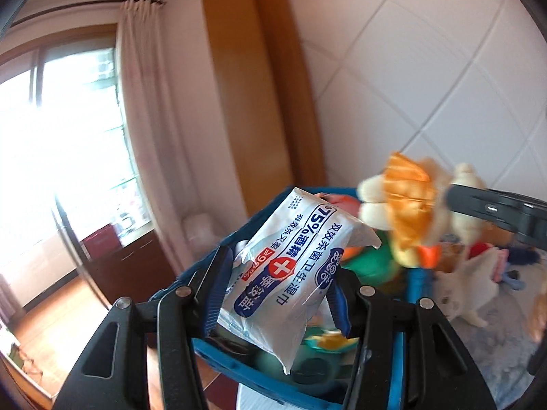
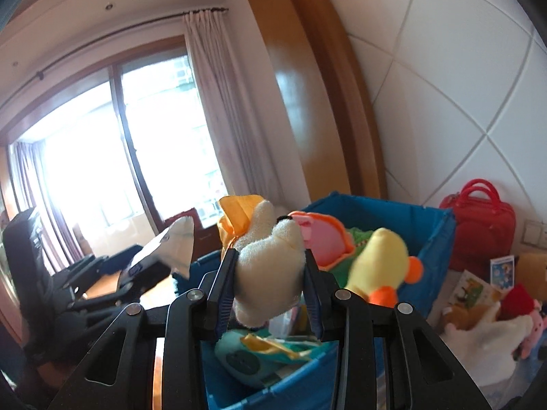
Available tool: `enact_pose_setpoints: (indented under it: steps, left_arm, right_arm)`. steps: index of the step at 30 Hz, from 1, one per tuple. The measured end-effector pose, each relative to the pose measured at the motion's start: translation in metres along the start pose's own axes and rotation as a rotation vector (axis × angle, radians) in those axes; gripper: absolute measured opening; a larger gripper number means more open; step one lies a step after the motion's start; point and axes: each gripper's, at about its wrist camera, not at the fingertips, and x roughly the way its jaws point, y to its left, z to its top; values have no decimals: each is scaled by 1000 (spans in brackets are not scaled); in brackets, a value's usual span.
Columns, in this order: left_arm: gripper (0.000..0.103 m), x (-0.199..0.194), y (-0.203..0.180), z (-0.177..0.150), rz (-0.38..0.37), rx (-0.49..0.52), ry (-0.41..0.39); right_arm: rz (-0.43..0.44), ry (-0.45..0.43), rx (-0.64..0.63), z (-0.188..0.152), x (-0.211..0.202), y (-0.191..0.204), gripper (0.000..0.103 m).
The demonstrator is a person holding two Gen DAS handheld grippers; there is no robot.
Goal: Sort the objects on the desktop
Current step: 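Lift the wipes packet with left gripper while right gripper carries plush to crate, then open both grippers over the crate to drop the packet and plush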
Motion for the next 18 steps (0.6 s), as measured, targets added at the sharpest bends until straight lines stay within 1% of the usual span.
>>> enact_pose_setpoints:
  steps: [4, 8, 13, 18]
  left_arm:
    - [51, 29, 14, -5, 32, -14, 34]
    - [51, 52, 20, -12, 31, -9, 53]
    - [51, 63, 25, -17, 6, -6, 68]
    - [52, 64, 25, -18, -13, 13, 68]
  right_arm:
    - [-33, 31, -8, 0, 26, 10, 35]
    - [-65, 55, -10, -3, 40, 13, 35]
    - [-97, 70, -5, -7, 50, 17, 35]
    - [-126, 77, -3, -9, 58, 22, 35]
